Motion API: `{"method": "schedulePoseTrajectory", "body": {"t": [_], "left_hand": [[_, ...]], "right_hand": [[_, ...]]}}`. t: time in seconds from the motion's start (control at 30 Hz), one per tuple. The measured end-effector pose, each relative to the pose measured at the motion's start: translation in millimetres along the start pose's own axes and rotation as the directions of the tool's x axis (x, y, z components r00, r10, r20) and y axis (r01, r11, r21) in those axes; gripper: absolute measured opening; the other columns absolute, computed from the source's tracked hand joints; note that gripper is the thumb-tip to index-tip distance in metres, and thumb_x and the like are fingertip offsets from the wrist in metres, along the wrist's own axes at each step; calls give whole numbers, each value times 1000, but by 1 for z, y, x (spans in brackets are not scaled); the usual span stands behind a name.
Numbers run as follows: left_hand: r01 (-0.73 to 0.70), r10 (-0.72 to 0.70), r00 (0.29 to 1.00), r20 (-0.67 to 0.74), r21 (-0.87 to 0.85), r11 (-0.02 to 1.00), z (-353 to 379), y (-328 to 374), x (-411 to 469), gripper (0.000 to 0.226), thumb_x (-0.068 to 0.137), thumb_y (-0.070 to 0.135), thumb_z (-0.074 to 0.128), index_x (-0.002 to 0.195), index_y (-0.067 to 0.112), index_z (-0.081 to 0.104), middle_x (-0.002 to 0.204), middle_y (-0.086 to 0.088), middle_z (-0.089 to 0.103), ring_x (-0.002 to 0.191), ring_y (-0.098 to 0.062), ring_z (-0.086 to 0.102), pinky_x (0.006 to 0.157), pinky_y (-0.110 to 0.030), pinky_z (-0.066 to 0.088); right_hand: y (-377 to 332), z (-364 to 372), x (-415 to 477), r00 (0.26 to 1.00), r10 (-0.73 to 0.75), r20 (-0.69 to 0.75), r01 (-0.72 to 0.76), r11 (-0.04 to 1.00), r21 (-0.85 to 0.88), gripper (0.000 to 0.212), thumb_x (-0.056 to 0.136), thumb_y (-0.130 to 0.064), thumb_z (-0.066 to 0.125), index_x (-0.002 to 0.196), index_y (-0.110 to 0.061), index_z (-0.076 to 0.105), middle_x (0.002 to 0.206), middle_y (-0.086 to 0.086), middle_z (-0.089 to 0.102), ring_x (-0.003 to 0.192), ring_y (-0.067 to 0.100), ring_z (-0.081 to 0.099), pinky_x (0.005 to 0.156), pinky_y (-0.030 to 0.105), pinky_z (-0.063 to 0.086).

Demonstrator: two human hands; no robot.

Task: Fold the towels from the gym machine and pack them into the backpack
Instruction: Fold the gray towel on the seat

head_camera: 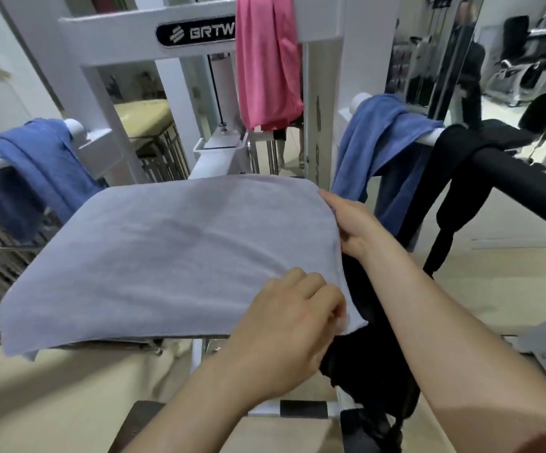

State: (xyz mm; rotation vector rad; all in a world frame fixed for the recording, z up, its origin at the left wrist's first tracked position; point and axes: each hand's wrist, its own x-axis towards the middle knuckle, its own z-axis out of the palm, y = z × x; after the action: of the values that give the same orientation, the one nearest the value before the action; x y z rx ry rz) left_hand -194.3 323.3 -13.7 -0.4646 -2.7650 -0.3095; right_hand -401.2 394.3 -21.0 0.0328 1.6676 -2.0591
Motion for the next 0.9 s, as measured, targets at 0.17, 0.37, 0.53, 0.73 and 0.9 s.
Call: {"method": "schedulePoseTrajectory", "body": {"t": [0.17,0.37,0.53,0.73,0.9], "left_hand": [[64,-41,997,-73,345,937,12,14,6,40,72,14,38,105,21,59,89,-2,51,75,-22,43,57,-32,32],[125,-65,951,-303,181,975,23,22,12,11,73,17,61,63,17,55,60,1,49,52,-20,45,43,-28,27],[215,-252,926,-282,-155,964,19,40,10,9,88,33,43,84,26,45,51,4,44,48,-19,45,41,-28,34],[198,-565,721,-401,-662,722,-28,18,11,22,96,32,46,74,29,48,57,17,45,54,-2,41,52,-19,33],[117,-785,374,-494,-815,568,-72,-29,-24,17,95,31,49,84,21,57,66,11,52,63,-5,46,59,-20,40]], "right_hand": [[-15,7,1,979,-154,-134,149,988,-50,25,82,-8,61,101,9,63,82,12,59,76,22,54,66,35,45],[-14,-17,-3,983,-107,-147,115,992,44,8,87,-7,55,83,-10,61,79,8,60,68,20,55,61,29,45],[-11,-26,-1,981,-114,-159,113,993,-13,9,85,-6,55,84,-10,62,89,12,64,76,22,59,70,32,47],[-40,8,-11,956,-286,-68,289,956,44,52,83,11,38,115,-26,56,92,4,52,57,13,48,46,23,41],[-81,117,-16,857,-504,107,511,858,-47,45,86,9,36,121,-10,57,95,1,65,66,11,54,40,18,37]]}}
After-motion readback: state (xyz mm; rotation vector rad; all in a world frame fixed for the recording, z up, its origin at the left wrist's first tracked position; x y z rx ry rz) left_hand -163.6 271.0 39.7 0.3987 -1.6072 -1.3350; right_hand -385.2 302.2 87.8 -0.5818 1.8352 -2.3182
